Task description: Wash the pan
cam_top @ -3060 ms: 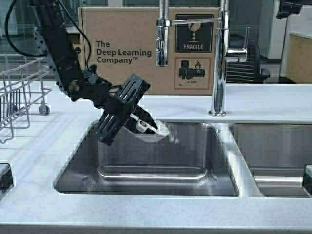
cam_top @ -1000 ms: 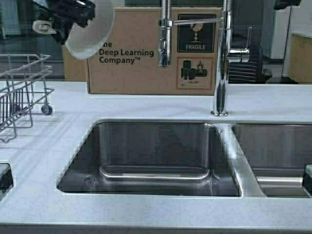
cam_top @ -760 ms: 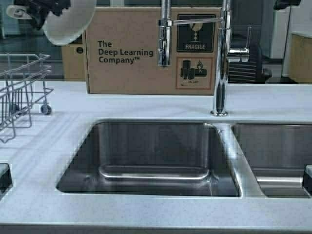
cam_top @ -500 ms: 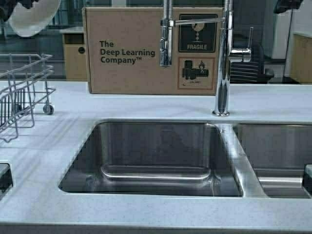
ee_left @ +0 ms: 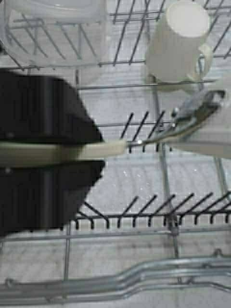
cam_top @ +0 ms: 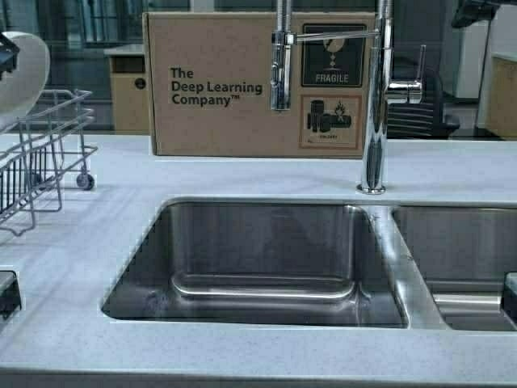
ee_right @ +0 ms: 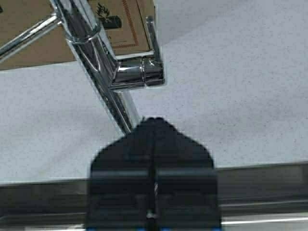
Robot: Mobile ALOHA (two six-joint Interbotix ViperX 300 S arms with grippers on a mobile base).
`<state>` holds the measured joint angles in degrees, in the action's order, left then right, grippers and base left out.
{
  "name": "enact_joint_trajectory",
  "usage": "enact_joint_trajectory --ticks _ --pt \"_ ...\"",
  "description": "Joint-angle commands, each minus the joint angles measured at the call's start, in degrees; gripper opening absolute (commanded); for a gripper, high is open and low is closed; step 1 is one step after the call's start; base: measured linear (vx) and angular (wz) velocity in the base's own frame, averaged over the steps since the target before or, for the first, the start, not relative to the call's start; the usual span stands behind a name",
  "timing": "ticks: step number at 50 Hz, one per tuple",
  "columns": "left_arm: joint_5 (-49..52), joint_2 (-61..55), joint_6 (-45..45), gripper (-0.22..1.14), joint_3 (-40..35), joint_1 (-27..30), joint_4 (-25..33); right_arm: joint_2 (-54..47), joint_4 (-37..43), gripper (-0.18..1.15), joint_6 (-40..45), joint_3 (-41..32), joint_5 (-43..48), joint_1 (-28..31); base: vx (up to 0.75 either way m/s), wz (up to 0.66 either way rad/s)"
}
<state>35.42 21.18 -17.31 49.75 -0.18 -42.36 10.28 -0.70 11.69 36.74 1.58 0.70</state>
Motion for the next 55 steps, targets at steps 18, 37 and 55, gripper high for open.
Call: enact_joint_trajectory --ticks 18,37,55 --pt "-2.64 -7.38 -1.41 0.02 1.23 4.75 -0.35 -0.35 0.00 0.05 -0.09 -1.67 0.62 0.00 0.00 0.00" --pt "-3.08 -10.11 -6.94 0.03 0.70 6.33 -0.44 -0.44 -0.18 0.05 -0.18 -1.58 0.62 0.00 0.00 0.00" --pt "-4.39 -14.24 -7.03 0.61 0.70 6.59 -0.35 -0.79 -0.18 0.05 -0.18 -1.58 0.62 0.00 0.00 0.00"
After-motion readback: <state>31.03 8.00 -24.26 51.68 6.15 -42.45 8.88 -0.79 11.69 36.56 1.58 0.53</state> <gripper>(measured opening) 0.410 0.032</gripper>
